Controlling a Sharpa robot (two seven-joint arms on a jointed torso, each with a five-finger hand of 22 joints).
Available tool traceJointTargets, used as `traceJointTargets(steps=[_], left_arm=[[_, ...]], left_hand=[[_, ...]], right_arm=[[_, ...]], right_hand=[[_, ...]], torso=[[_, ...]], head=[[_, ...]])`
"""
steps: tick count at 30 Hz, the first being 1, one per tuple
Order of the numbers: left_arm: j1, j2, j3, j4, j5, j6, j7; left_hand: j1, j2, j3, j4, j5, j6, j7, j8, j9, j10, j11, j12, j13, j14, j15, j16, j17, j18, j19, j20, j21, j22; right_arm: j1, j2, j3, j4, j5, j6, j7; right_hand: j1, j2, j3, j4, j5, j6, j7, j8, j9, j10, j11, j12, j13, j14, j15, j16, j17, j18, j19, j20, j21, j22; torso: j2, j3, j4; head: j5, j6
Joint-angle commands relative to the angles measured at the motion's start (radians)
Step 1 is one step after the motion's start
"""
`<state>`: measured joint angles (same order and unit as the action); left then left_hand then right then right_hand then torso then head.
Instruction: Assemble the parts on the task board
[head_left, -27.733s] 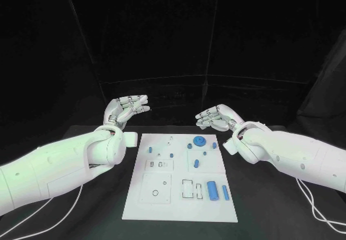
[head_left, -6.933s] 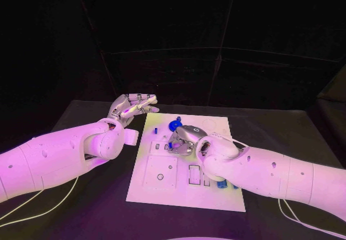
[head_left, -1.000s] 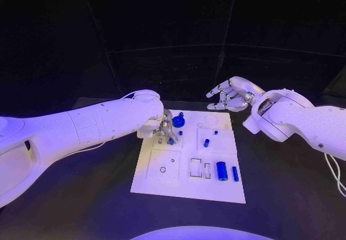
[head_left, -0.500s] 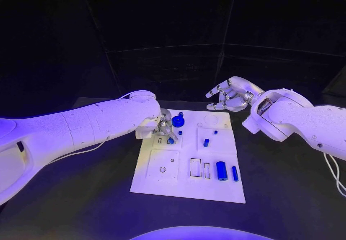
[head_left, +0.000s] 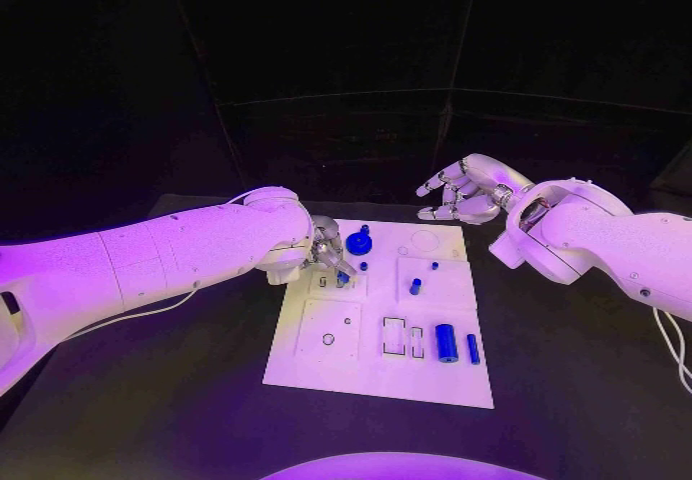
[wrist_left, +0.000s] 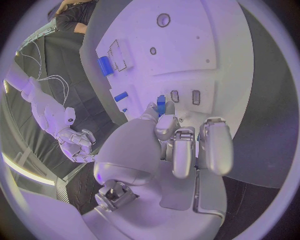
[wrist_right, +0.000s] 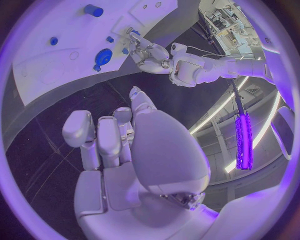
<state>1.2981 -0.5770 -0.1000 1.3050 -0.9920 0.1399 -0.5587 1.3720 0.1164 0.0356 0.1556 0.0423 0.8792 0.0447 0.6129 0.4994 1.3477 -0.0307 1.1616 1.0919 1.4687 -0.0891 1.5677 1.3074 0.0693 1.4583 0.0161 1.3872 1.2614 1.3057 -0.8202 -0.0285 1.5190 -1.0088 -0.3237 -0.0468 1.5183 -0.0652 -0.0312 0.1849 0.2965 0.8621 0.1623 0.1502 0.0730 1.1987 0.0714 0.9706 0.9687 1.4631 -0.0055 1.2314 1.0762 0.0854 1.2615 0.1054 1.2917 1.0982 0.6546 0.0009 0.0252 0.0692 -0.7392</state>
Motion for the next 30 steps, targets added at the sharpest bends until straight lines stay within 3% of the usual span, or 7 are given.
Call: traceJointTargets(steps=[1,3,7,10,13,15,30], left_arm=[[-0.007,-0.015,0.0,0.018,-0.021,-0.124,0.036],[-0.015,-0.024,0.0,0.028,-0.036,-0.154,0.041],[-0.029,-0.033,-0.001,0.037,-0.051,-0.186,0.042],[-0.037,-0.037,-0.001,0.038,-0.056,-0.202,0.037],[-0.043,-0.039,-0.001,0.033,-0.059,-0.209,0.031],[-0.046,-0.038,-0.001,0.03,-0.06,-0.21,0.029],[-0.061,-0.023,-0.005,0.016,-0.065,-0.146,-0.001]], left_hand=[[-0.01,-0.014,0.175,-0.156,0.005,0.012,-0.003,0.002,0.004,0.005,-0.002,-0.003,0.002,0.102,-0.003,0.003,0.263,-0.006,0.006,0.0,0.003,0.002],[-0.034,-0.034,0.226,-0.157,0.006,0.011,-0.004,0.001,0.01,0.007,-0.001,-0.003,0.003,0.102,-0.003,0.003,0.263,-0.007,0.007,-0.001,0.004,0.006],[-0.047,-0.047,0.257,-0.159,0.006,0.014,-0.004,0.004,0.014,0.009,-0.002,-0.003,0.003,0.102,-0.003,0.003,0.263,-0.007,0.008,-0.001,0.004,0.008],[-0.047,-0.047,0.257,-0.159,0.006,0.014,-0.004,0.004,0.014,0.009,-0.002,-0.003,0.003,0.102,-0.003,0.003,0.263,-0.007,0.008,-0.001,0.004,0.008],[-0.066,-0.065,0.301,-0.159,0.006,0.016,-0.004,0.005,0.02,0.011,-0.003,-0.002,0.004,0.102,-0.003,0.003,0.263,-0.008,0.009,-0.001,0.005,0.012],[-0.085,-0.081,0.343,-0.159,0.005,0.016,-0.004,0.008,0.027,0.013,-0.003,-0.002,0.005,0.102,-0.003,0.003,0.263,-0.008,0.01,-0.001,0.005,0.013],[-0.104,-0.099,0.388,-0.159,0.005,0.015,-0.004,0.01,0.035,0.014,-0.003,-0.003,0.004,0.102,-0.003,0.003,0.263,-0.008,0.01,-0.001,0.004,0.014]], right_arm=[[0.002,-0.002,0.001,0.0,0.002,0.003,0.004],[0.002,-0.004,0.001,-0.001,0.002,0.003,0.004],[0.002,-0.005,0.001,-0.001,0.002,0.003,0.004],[0.002,-0.005,0.001,-0.001,0.003,0.003,0.004],[0.002,-0.006,0.001,-0.002,0.003,0.003,0.004],[0.002,-0.006,0.001,-0.002,0.003,0.003,0.005],[0.002,-0.004,0.001,-0.003,0.003,0.005,0.006]], right_hand=[[0.001,0.007,0.0,0.0,0.007,0.001,-0.002,0.007,-0.001,0.0,-0.003,0.001,-0.001,0.005,-0.004,-0.003,-0.001,0.019,0.002,-0.005,-0.005,0.0],[0.001,0.007,0.0,0.0,0.007,0.001,-0.002,0.007,-0.001,0.0,-0.003,0.001,-0.001,0.005,-0.004,-0.003,-0.001,0.019,0.002,-0.005,-0.005,0.0],[0.001,0.007,0.0,0.0,0.007,0.001,-0.002,0.007,-0.001,0.0,-0.003,0.001,-0.001,0.005,-0.004,-0.003,-0.001,0.019,0.002,-0.005,-0.005,0.0],[0.001,0.007,0.0,0.0,0.007,0.001,-0.002,0.007,-0.001,0.0,-0.003,0.001,-0.001,0.005,-0.004,-0.003,-0.001,0.019,0.002,-0.005,-0.005,0.0],[0.0,0.007,0.0,0.001,0.007,0.001,-0.002,0.007,-0.001,0.0,-0.003,0.001,-0.001,0.005,-0.004,-0.004,-0.001,0.019,0.002,-0.005,-0.006,-0.001],[-0.001,0.007,0.0,0.001,0.008,0.001,-0.002,0.007,-0.001,0.001,-0.003,0.001,-0.001,0.005,-0.004,-0.004,-0.001,0.019,0.002,-0.005,-0.006,-0.001],[-0.001,0.007,0.0,0.001,0.008,0.001,-0.002,0.007,-0.001,0.001,-0.003,0.001,-0.001,0.005,-0.004,-0.004,-0.001,0.019,0.002,-0.005,-0.006,-0.001]], torso=[[-0.002,0.0001,0.003],[-0.002,0.0004,0.0047],[-0.003,0.0012,0.0081],[-0.003,0.001,0.0054],[-0.002,0.0014,0.0044],[-0.002,0.0015,0.0038],[-0.002,0.0012,0.0037]], head=[[0.001,-0.003],[0.001,-0.004],[0.0,-0.006],[0.005,-0.007],[0.007,-0.005],[0.009,-0.006],[0.008,-0.011]])
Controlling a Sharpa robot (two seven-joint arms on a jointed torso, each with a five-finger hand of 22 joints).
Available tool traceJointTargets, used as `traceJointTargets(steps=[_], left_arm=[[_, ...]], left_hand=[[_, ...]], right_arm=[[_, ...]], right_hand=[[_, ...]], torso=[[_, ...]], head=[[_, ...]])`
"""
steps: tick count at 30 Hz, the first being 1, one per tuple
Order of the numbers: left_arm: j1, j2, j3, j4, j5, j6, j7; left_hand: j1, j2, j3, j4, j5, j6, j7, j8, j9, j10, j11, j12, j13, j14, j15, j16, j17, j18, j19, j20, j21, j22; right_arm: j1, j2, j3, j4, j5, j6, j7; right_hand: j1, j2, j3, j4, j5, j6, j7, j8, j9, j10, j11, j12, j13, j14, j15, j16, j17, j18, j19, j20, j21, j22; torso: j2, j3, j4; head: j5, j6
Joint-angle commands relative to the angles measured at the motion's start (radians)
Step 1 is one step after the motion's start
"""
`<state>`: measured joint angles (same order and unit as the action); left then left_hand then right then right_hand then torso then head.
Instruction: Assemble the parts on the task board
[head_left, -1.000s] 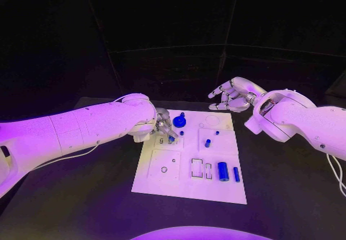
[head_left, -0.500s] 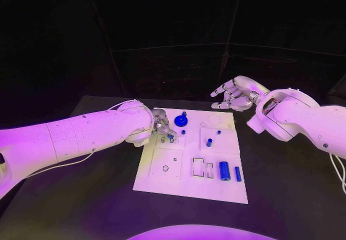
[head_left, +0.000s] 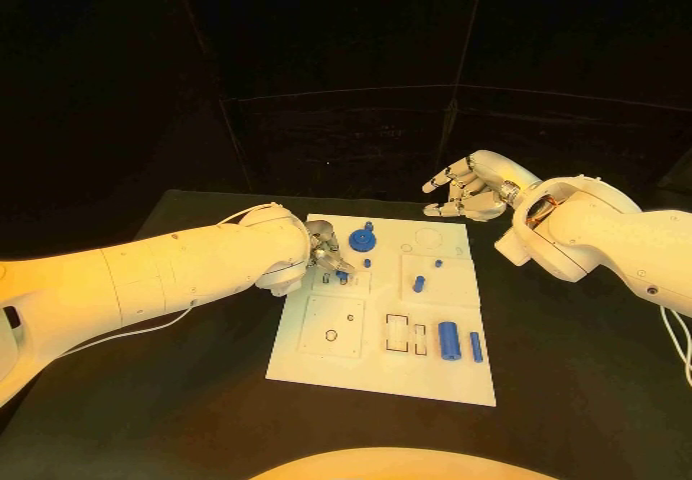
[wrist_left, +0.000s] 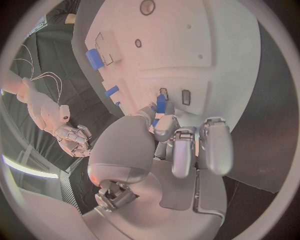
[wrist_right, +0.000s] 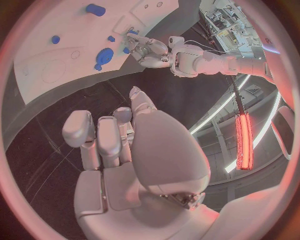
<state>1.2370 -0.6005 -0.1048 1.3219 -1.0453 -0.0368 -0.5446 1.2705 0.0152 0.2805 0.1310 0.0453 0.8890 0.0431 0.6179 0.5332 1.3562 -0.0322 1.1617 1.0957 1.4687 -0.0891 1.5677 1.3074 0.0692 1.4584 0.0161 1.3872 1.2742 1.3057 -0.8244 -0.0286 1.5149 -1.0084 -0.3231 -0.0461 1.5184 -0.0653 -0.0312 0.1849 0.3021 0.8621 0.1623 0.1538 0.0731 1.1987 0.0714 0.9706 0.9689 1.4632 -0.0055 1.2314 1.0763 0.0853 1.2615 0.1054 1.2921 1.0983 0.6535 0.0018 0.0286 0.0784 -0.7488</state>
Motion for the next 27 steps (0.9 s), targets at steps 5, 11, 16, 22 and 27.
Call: traceJointTargets(steps=[5,11,16,22,27], left_arm=[[0.0,0.001,-0.001,-0.001,-0.012,0.057,-0.022],[0.0,0.001,-0.001,-0.001,-0.012,0.074,-0.031],[0.0,0.0,-0.001,-0.002,-0.012,0.083,-0.035],[0.0,-0.001,-0.001,-0.001,-0.012,0.092,-0.041],[0.0,-0.002,-0.001,-0.001,-0.012,0.094,-0.041]], left_hand=[[-0.004,0.0,0.148,-0.135,0.002,0.005,-0.003,0.006,0.002,0.004,-0.001,-0.005,-0.002,0.102,-0.003,0.003,0.263,-0.008,0.009,-0.001,0.003,0.0],[-0.004,0.0,0.148,-0.135,0.002,0.005,-0.003,0.006,0.002,0.004,-0.001,-0.005,-0.002,0.102,-0.003,0.003,0.263,-0.008,0.009,-0.001,0.003,0.0],[-0.004,0.0,0.148,-0.135,0.002,0.005,-0.003,0.006,0.002,0.004,-0.001,-0.005,-0.002,0.102,-0.003,0.003,0.263,-0.008,0.009,-0.001,0.003,0.0],[-0.006,-0.002,0.153,-0.136,0.002,0.005,-0.002,0.006,0.003,0.003,-0.001,-0.006,-0.002,0.102,-0.003,0.003,0.263,-0.008,0.01,-0.001,0.003,0.001],[-0.007,-0.003,0.154,-0.136,0.002,0.005,-0.002,0.006,0.004,0.004,-0.001,-0.005,-0.002,0.102,-0.003,0.003,0.263,-0.008,0.009,-0.001,0.003,0.0]], right_arm=[[0.002,0.001,0.001,0.0,0.002,0.004,0.005],[0.002,0.002,0.001,-0.001,0.002,0.005,0.005],[0.002,0.003,0.001,-0.002,0.002,0.005,0.006],[0.002,0.004,0.001,-0.003,0.002,0.006,0.006],[0.002,0.004,0.001,-0.003,0.002,0.007,0.006]], right_hand=[[-0.001,0.007,0.0,0.001,0.003,0.001,-0.002,0.004,-0.001,0.001,-0.003,0.001,-0.002,0.005,-0.004,-0.004,-0.001,0.019,0.002,-0.005,-0.007,-0.002],[-0.001,0.007,0.0,0.001,0.003,0.001,-0.002,0.004,-0.001,0.001,-0.003,0.001,-0.002,0.005,-0.004,-0.004,-0.001,0.019,0.002,-0.005,-0.007,-0.002],[-0.001,0.007,0.0,0.001,0.003,0.001,-0.002,0.004,-0.001,0.001,-0.003,0.001,-0.002,0.005,-0.004,-0.004,-0.001,0.019,0.002,-0.005,-0.007,-0.002],[-0.002,0.007,0.0,0.002,0.004,0.001,-0.002,0.004,-0.001,0.001,-0.003,0.003,-0.001,0.006,-0.004,-0.003,0.002,0.019,0.003,-0.005,-0.006,0.0],[-0.002,0.007,0.0,0.002,0.004,0.001,-0.002,0.004,-0.001,0.001,-0.003,0.003,-0.001,0.006,-0.004,-0.003,0.002,0.019,0.003,-0.005,-0.006,0.0]], torso=[[0.0,-0.0005,-0.0001],[0.0,0.0,0.0004],[0.0,0.0,0.0009],[0.0,-0.0002,0.0011],[0.0,0.0001,0.001]], head=[[-0.002,-0.002],[-0.003,-0.005],[-0.003,-0.007],[-0.003,-0.008],[-0.003,-0.009]])
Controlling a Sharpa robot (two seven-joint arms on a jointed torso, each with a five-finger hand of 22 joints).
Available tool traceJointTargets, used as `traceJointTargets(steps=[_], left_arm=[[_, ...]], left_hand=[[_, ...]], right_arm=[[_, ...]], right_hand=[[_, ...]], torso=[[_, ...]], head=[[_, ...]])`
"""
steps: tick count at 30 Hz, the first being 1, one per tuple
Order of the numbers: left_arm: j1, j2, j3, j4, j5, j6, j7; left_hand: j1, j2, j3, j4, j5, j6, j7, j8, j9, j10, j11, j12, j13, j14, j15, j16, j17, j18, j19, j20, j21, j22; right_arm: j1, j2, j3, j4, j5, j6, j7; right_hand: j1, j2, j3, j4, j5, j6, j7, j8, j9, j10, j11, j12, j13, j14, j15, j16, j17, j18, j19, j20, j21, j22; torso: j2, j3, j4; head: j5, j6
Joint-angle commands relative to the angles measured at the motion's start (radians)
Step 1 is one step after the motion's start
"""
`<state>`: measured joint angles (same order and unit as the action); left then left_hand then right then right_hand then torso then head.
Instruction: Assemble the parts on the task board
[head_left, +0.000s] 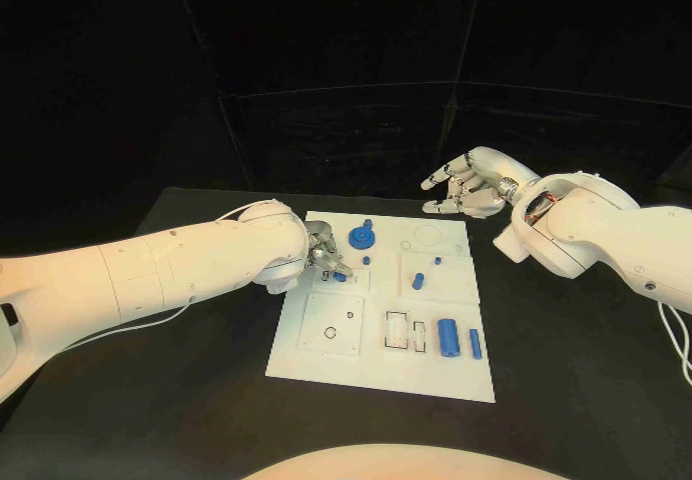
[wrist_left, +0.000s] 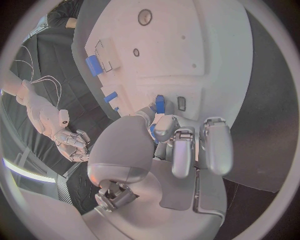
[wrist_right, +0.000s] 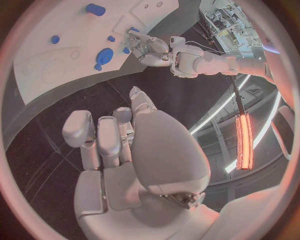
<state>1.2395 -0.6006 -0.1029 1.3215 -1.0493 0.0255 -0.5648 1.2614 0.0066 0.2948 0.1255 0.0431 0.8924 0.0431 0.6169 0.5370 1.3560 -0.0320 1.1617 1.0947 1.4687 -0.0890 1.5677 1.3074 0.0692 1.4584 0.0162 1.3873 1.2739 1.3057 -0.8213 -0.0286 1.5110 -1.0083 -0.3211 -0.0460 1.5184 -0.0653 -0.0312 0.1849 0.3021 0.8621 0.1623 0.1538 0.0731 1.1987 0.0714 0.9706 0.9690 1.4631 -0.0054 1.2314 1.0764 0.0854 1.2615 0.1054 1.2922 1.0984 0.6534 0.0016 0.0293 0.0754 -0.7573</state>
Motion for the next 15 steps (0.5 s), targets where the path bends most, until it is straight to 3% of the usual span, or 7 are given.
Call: traceJointTargets(steps=[1,5,15], left_arm=[[-0.003,-0.001,-0.003,-0.001,-0.008,0.032,-0.021],[-0.003,0.002,-0.003,-0.005,-0.008,0.035,-0.018],[-0.002,0.015,-0.003,-0.025,-0.007,0.048,-0.018]], left_hand=[[0.001,0.005,0.141,-0.13,0.004,0.002,-0.002,0.007,0.0,0.004,-0.001,-0.005,-0.001,0.102,-0.003,0.003,0.263,-0.008,0.009,-0.001,0.003,0.001],[-0.019,-0.01,0.138,-0.123,0.004,0.007,-0.003,0.011,0.004,0.005,0.0,-0.003,0.001,0.102,-0.002,0.003,0.263,-0.008,0.01,0.0,0.003,0.003],[-0.158,-0.052,0.035,-0.032,0.004,0.035,-0.004,0.025,0.015,0.012,0.0,0.006,0.009,0.102,-0.002,0.003,0.263,-0.008,0.01,0.001,0.003,0.005]], right_arm=[[0.002,0.001,0.001,0.0,0.002,0.005,0.007],[0.002,0.002,0.001,0.0,0.002,0.005,0.007],[0.002,0.003,0.001,-0.001,0.002,0.005,0.007]], right_hand=[[-0.002,0.007,0.0,0.002,0.004,0.001,-0.002,0.004,-0.001,0.001,-0.003,0.003,-0.001,0.006,-0.004,-0.003,0.002,0.019,0.003,-0.005,-0.006,0.0],[-0.002,0.007,0.0,0.002,0.004,0.001,-0.002,0.004,-0.001,0.001,-0.003,0.003,-0.001,0.006,-0.004,-0.003,0.002,0.019,0.003,-0.005,-0.006,0.0],[-0.004,0.008,0.0,0.004,0.004,0.001,-0.002,0.005,-0.001,0.001,-0.003,0.002,-0.002,0.006,-0.004,-0.004,0.0,0.019,0.003,-0.005,-0.007,-0.001]], torso=[[0.0,0.0004,0.0],[0.0,0.0008,-0.0002],[0.0,0.0013,0.0001]], head=[[0.0,0.0],[0.0,-0.001],[-0.002,-0.005]])
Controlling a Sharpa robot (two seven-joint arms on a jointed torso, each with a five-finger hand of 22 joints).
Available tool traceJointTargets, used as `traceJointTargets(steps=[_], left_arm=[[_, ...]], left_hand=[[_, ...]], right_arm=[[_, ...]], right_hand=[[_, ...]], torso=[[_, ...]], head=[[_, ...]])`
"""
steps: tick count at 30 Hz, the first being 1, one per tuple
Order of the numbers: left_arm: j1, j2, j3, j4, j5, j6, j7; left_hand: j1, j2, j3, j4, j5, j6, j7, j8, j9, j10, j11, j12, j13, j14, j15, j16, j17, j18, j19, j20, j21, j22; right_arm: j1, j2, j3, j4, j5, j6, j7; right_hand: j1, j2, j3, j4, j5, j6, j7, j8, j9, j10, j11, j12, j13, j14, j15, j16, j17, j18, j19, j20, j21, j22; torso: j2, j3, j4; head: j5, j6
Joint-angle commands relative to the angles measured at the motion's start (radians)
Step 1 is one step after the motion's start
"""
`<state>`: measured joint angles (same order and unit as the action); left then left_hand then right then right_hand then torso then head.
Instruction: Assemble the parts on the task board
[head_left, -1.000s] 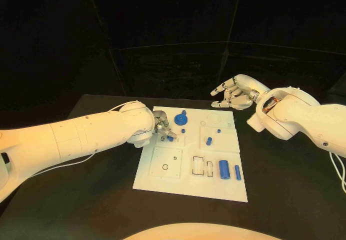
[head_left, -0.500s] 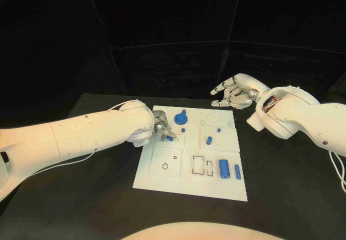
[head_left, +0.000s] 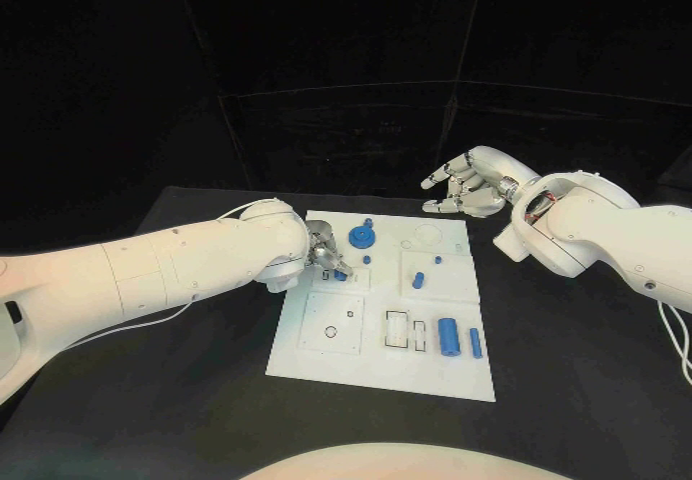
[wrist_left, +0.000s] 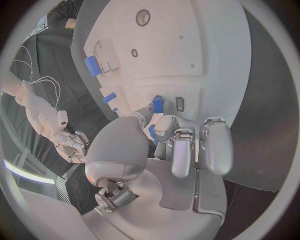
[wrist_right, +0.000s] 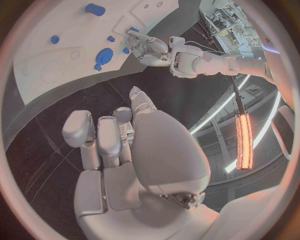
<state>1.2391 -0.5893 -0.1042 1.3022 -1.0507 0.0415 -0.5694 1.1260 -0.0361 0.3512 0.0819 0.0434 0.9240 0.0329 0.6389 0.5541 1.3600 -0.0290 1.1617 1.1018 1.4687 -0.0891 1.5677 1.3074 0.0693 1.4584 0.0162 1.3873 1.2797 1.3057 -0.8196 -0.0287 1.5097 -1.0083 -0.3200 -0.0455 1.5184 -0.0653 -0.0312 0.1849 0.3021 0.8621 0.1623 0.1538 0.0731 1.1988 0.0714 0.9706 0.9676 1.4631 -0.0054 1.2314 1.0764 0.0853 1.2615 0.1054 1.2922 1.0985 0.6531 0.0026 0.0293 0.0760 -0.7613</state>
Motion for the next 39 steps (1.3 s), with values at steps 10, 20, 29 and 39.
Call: traceJointTargets(steps=[10,20,29,39], left_arm=[[0.0,0.023,-0.001,-0.037,-0.005,0.04,-0.016],[0.001,0.044,-0.001,-0.06,-0.005,0.048,-0.021],[0.001,0.053,-0.001,-0.064,-0.005,0.059,-0.025],[0.001,0.052,-0.001,-0.064,-0.005,0.067,-0.029]], left_hand=[[-0.043,-0.023,-0.066,0.028,0.003,0.013,0.0,0.012,0.008,0.008,-0.009,0.008,0.003,0.102,-0.007,0.003,0.263,-0.009,0.012,-0.002,0.006,0.005],[-0.053,-0.024,-0.093,0.039,0.003,0.012,0.0,0.014,0.013,0.006,-0.01,0.006,0.0,0.102,-0.009,0.003,0.263,-0.009,0.013,-0.005,0.007,0.007],[-0.059,-0.023,-0.115,0.048,0.003,0.015,-0.002,0.017,0.018,0.004,-0.011,0.001,-0.006,0.102,-0.01,0.003,0.263,-0.011,0.016,-0.006,0.011,0.015],[-0.054,-0.022,-0.14,0.051,0.004,0.026,-0.009,0.031,0.029,0.011,-0.016,0.011,0.004,0.102,-0.013,0.003,0.263,-0.011,0.017,-0.009,0.013,0.019]], right_arm=[[0.002,0.004,0.001,0.0,0.002,0.004,0.008],[0.002,0.006,0.001,0.0,0.004,0.005,0.009],[0.002,0.008,0.001,-0.001,0.006,0.006,0.01],[0.002,0.007,0.001,-0.002,0.007,0.007,0.01]], right_hand=[[-0.005,0.009,0.0,0.005,0.005,0.001,-0.002,0.006,-0.001,0.0,-0.003,0.001,-0.002,0.006,-0.004,-0.005,0.0,0.019,0.004,-0.005,-0.007,-0.001],[-0.011,0.008,-0.002,0.009,0.005,0.0,-0.002,0.007,-0.001,0.0,-0.003,0.001,-0.004,0.006,-0.004,-0.007,-0.002,0.019,0.002,-0.005,-0.01,-0.005],[-0.016,0.009,-0.004,0.013,0.006,-0.001,-0.002,0.007,-0.002,-0.001,-0.003,0.0,-0.006,0.007,-0.004,-0.009,-0.002,0.02,0.002,-0.005,-0.011,-0.006],[-0.018,0.009,-0.004,0.014,0.006,-0.001,-0.002,0.008,-0.002,0.0,-0.003,0.001,-0.006,0.007,-0.004,-0.008,-0.001,0.02,0.002,-0.005,-0.011,-0.006]], torso=[[0.0,-0.0002,-0.0012],[0.001,-0.0003,-0.001],[0.0,-0.0005,-0.0005],[0.0,-0.0005,0.0001]], head=[[-0.003,-0.001],[-0.005,-0.001],[-0.007,-0.002],[-0.008,-0.003]])
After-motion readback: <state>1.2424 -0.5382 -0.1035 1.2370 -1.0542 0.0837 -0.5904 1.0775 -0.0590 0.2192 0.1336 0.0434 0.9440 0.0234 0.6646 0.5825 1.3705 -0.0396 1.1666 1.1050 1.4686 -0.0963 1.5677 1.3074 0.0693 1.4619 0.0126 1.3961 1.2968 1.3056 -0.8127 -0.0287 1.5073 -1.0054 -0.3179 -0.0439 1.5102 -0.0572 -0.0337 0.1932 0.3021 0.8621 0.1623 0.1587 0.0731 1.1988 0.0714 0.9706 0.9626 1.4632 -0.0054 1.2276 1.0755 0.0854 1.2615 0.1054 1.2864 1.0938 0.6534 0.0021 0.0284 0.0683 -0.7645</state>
